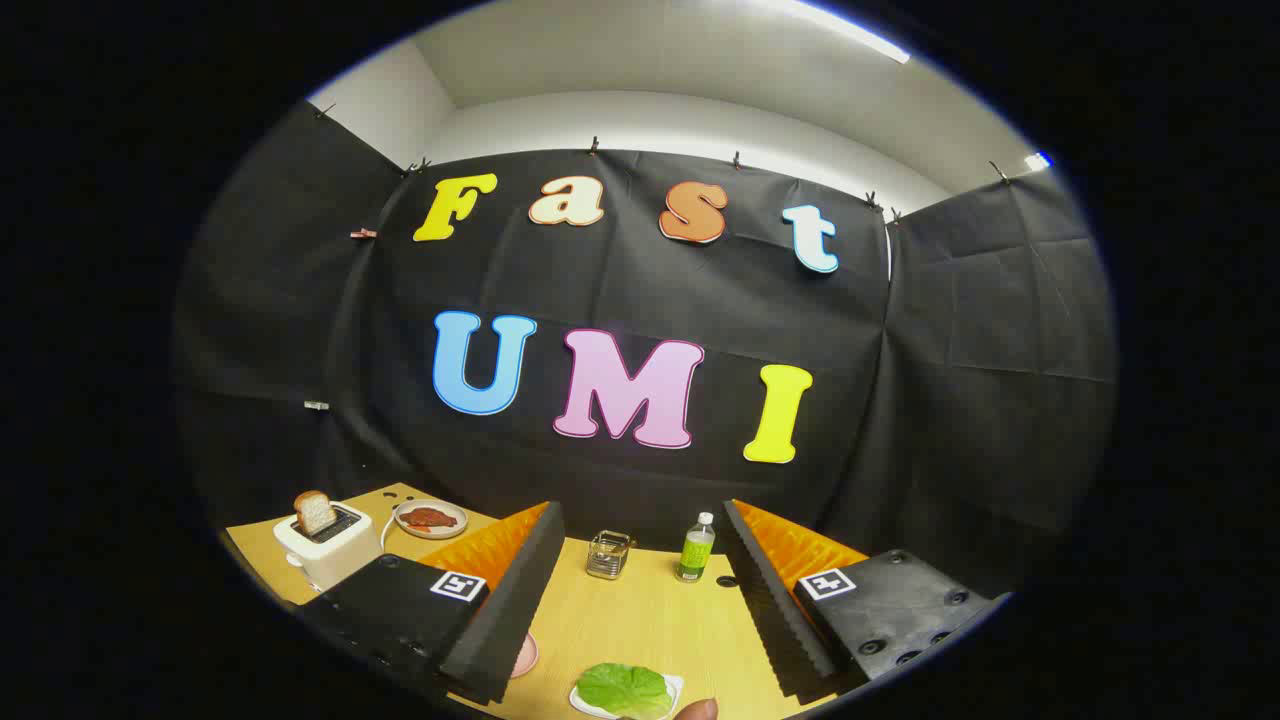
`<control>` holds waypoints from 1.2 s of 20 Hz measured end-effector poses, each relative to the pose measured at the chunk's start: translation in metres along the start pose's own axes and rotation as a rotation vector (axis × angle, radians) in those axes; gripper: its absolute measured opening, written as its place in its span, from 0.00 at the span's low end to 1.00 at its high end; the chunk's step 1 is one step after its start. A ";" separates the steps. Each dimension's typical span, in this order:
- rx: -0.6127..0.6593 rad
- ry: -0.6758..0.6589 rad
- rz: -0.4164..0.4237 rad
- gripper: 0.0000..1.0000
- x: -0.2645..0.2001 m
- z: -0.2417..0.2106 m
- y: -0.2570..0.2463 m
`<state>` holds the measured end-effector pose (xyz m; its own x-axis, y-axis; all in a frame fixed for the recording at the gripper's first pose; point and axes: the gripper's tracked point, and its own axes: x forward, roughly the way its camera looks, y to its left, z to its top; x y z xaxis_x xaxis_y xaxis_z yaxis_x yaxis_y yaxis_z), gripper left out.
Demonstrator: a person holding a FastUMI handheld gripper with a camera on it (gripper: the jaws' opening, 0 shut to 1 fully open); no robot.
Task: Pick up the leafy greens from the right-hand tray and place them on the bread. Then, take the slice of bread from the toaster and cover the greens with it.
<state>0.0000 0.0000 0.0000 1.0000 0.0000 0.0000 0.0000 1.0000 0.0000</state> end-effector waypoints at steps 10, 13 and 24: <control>-0.010 0.002 -0.006 0.97 -0.003 0.000 0.000; -0.019 0.006 -0.016 0.97 -0.002 -0.001 -0.001; -0.028 0.034 -0.030 0.97 -0.002 -0.005 -0.005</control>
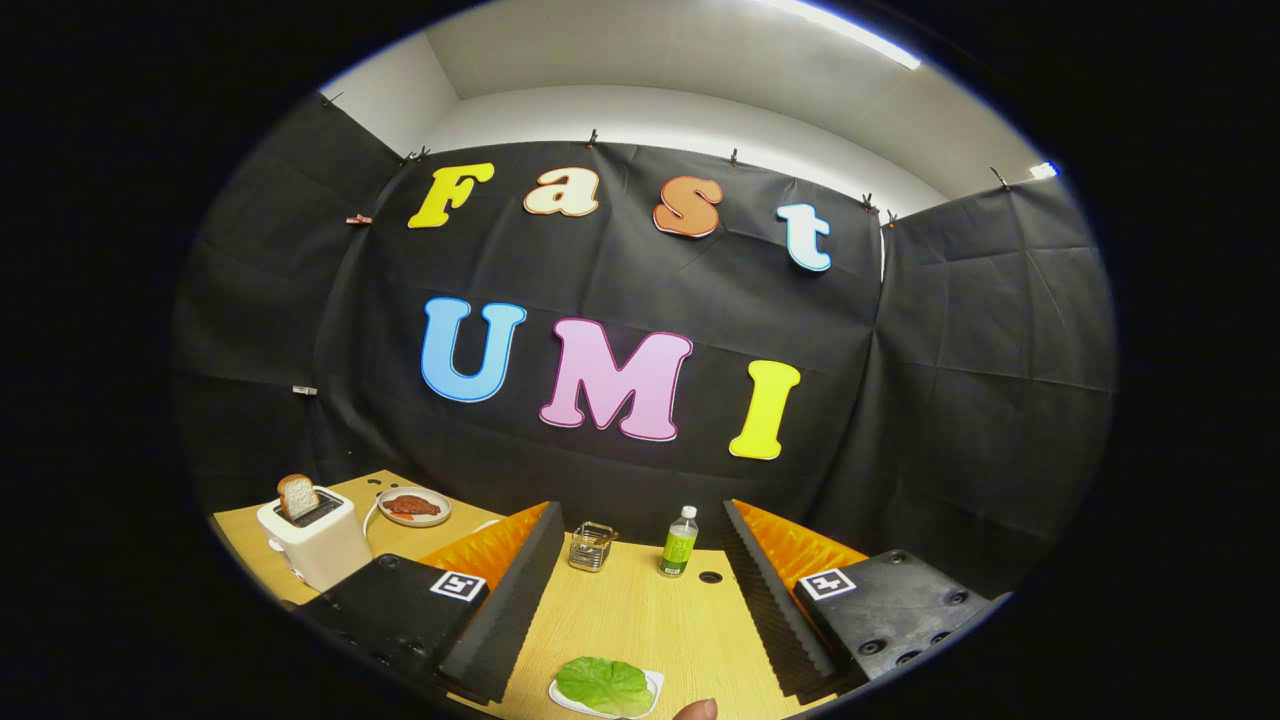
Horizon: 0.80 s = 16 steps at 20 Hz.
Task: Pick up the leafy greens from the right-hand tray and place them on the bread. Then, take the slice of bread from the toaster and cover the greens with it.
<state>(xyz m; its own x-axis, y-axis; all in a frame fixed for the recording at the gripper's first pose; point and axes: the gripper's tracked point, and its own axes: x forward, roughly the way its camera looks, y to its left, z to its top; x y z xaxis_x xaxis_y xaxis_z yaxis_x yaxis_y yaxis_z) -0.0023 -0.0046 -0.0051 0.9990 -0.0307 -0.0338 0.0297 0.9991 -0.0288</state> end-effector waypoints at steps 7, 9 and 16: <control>0.009 0.043 0.079 0.97 -0.001 -0.031 -0.001; 0.027 0.120 0.125 0.97 0.001 -0.063 0.002; -0.025 0.453 0.327 0.98 -0.003 -0.199 0.028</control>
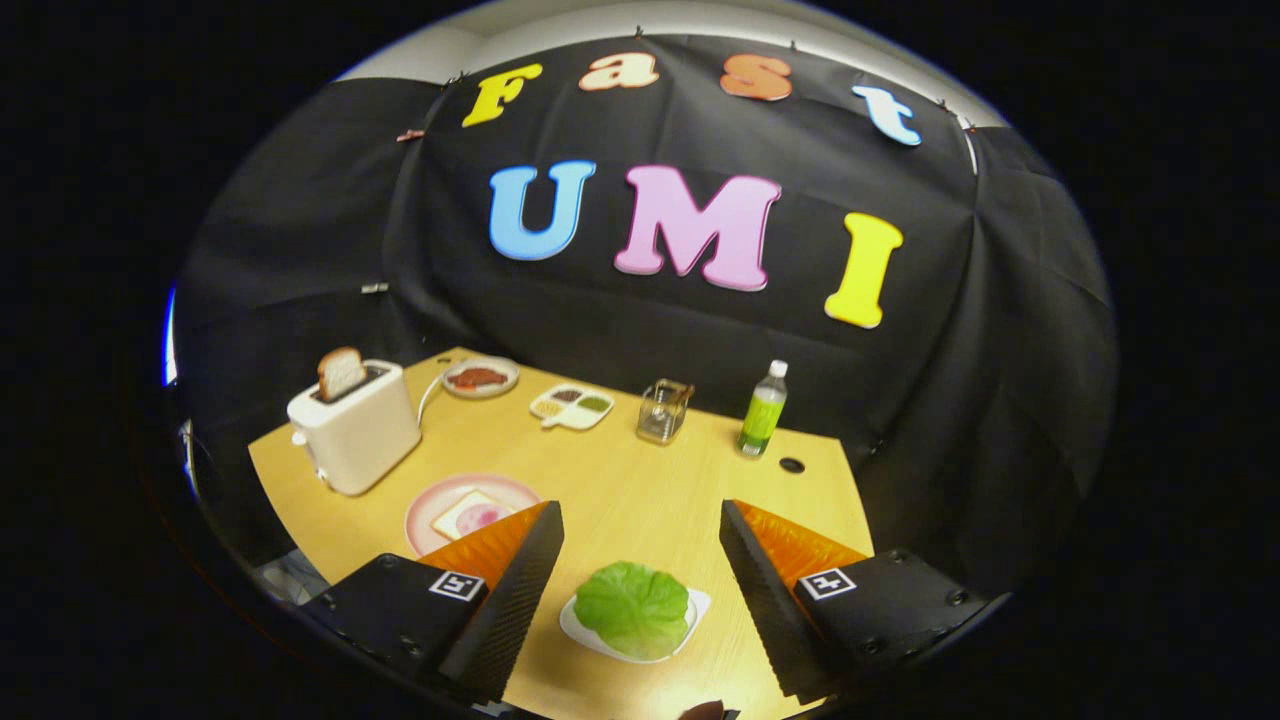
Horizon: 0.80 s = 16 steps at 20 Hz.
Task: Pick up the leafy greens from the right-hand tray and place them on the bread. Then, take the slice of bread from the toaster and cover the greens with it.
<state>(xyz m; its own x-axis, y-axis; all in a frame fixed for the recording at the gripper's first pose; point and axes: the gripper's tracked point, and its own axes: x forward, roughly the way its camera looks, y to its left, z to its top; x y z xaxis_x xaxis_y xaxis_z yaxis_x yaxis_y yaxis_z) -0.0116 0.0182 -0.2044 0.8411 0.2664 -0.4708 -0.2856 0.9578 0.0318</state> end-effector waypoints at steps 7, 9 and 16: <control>-0.021 0.280 0.122 0.97 0.050 -0.103 -0.007; -0.002 0.335 0.144 0.96 0.062 -0.122 -0.007; -0.001 0.495 0.189 0.89 0.101 -0.172 0.002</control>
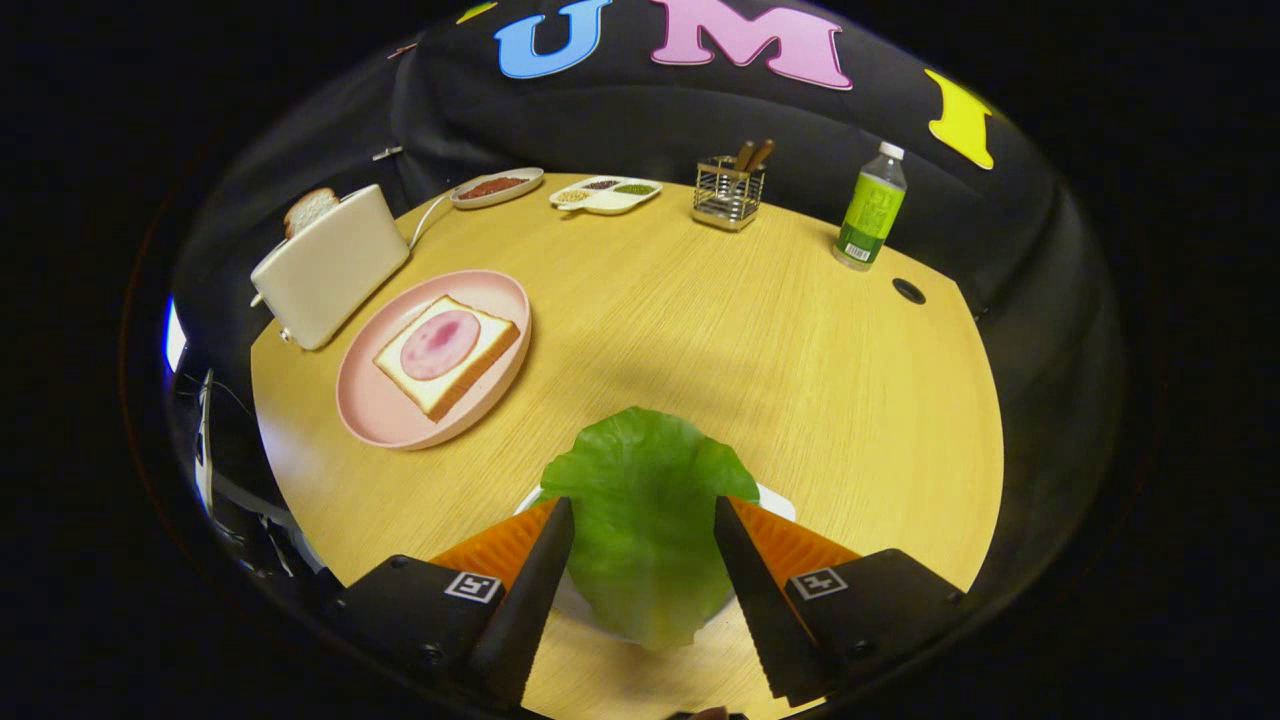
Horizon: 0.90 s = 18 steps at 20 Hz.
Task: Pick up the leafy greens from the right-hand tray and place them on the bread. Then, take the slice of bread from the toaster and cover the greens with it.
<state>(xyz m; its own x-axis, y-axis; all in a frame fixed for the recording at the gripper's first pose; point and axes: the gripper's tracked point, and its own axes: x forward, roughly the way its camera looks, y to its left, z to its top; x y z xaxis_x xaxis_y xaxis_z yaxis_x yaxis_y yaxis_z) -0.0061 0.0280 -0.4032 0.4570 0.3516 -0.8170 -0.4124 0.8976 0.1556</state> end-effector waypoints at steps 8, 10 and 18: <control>0.010 0.072 0.003 0.81 0.033 0.000 -0.014; 0.005 0.074 0.001 0.75 0.032 0.000 -0.015; 0.026 0.057 -0.046 0.14 0.023 0.006 -0.018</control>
<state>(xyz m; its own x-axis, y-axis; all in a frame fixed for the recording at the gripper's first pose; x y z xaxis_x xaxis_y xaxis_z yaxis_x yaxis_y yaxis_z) 0.0168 0.0216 -0.4211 0.4288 0.2951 -0.8538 -0.3712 0.9192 0.1313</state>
